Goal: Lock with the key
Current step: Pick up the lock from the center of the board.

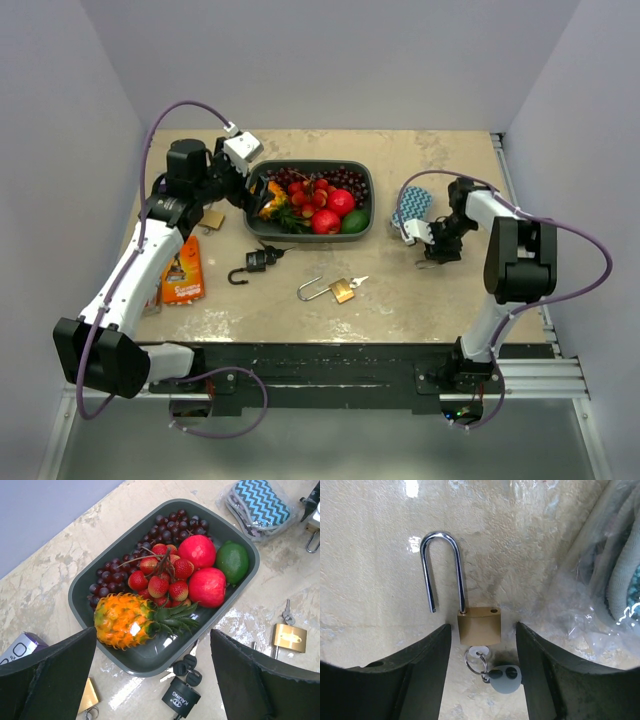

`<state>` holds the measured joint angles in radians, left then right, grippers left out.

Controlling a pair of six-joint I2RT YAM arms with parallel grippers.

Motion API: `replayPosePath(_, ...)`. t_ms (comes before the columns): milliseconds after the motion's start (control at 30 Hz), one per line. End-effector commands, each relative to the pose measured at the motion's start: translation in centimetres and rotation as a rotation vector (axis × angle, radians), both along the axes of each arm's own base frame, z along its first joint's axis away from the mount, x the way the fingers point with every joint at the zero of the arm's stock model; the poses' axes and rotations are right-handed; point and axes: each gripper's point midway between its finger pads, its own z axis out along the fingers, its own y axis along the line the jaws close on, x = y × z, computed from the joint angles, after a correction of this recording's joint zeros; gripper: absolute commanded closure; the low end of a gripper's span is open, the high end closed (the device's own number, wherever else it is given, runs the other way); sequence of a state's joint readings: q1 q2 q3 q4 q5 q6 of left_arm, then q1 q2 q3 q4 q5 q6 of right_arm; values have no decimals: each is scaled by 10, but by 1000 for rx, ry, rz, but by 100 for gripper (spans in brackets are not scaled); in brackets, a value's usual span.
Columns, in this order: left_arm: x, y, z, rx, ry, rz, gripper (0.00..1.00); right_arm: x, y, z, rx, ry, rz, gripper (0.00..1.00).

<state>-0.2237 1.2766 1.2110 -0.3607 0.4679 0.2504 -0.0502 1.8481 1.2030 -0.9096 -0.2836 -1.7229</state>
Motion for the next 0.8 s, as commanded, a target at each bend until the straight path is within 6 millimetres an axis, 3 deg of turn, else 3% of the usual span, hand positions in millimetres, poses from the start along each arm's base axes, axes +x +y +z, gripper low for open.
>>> replayPosePath(0,-2,-1,12,-7,-53,-21,1,-10,3,-16,28,27,4,43)
replayPosePath(200,-5,-5,12,-12,-51,-44,1,-16,3,-21,28,78,-30,66)
replayPosePath(300,-3,-5,11,-9,-55,-45,1,-21,3,-10,32,107,-81,85)
replayPosePath(333,-3,-5,10,-11,-54,-47,1,-22,5,-3,44,106,-98,97)
replayPosePath(367,-2,-7,10,-15,-55,-58,1,-29,7,4,53,128,-129,100)
replayPosePath(500,-8,-18,5,-42,-39,-125,2,-35,25,44,157,113,-204,100)
replayPosePath(667,-30,-50,-8,-110,24,-306,8,-39,57,101,343,82,-301,100)
replayPosePath(767,-40,-74,-20,-137,75,-402,10,-45,73,116,396,91,-333,100)
